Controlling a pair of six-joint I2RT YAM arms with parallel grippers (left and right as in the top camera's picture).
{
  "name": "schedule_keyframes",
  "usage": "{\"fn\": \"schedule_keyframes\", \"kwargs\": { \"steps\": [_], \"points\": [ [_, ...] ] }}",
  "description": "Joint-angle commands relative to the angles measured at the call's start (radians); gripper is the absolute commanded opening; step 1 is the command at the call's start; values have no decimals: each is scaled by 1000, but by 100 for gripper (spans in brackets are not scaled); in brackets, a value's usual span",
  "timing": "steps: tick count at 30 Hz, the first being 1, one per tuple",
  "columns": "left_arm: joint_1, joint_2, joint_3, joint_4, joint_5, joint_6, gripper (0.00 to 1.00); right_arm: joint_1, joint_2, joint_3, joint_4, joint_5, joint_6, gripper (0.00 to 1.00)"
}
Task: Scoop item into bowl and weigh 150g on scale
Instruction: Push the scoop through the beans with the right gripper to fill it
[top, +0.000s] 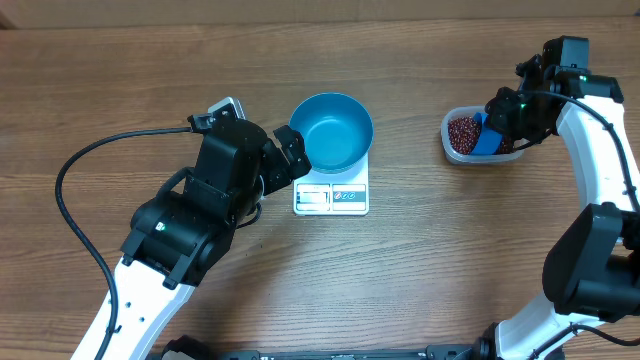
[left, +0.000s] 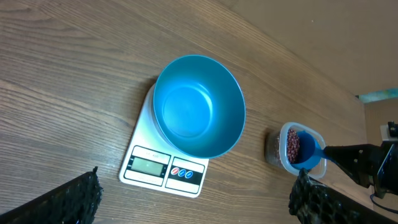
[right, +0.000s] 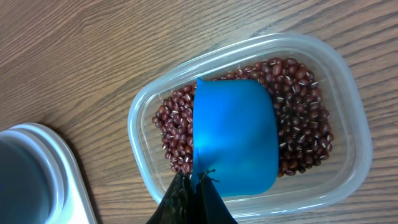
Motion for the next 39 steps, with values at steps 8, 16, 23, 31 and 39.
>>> {"fn": "schedule_keyframes", "kwargs": {
  "steps": [8,16,23,31,39],
  "points": [
    [-1,-7,19,3,-16,19,100,-21,5,5,-10,-103,7,4],
    [-1,-7,19,3,-16,19,100,-48,5,5,-31,-110,7,4],
    [-1,-7,19,3,-16,19,100,-53,5,5,-51,-119,6,4],
    [-1,-7,19,3,-16,19,100,-53,5,5,-62,-156,7,4],
    [-1,-7,19,3,-16,19,99,-53,5,5,-68,-174,8,4]
  ]
}}
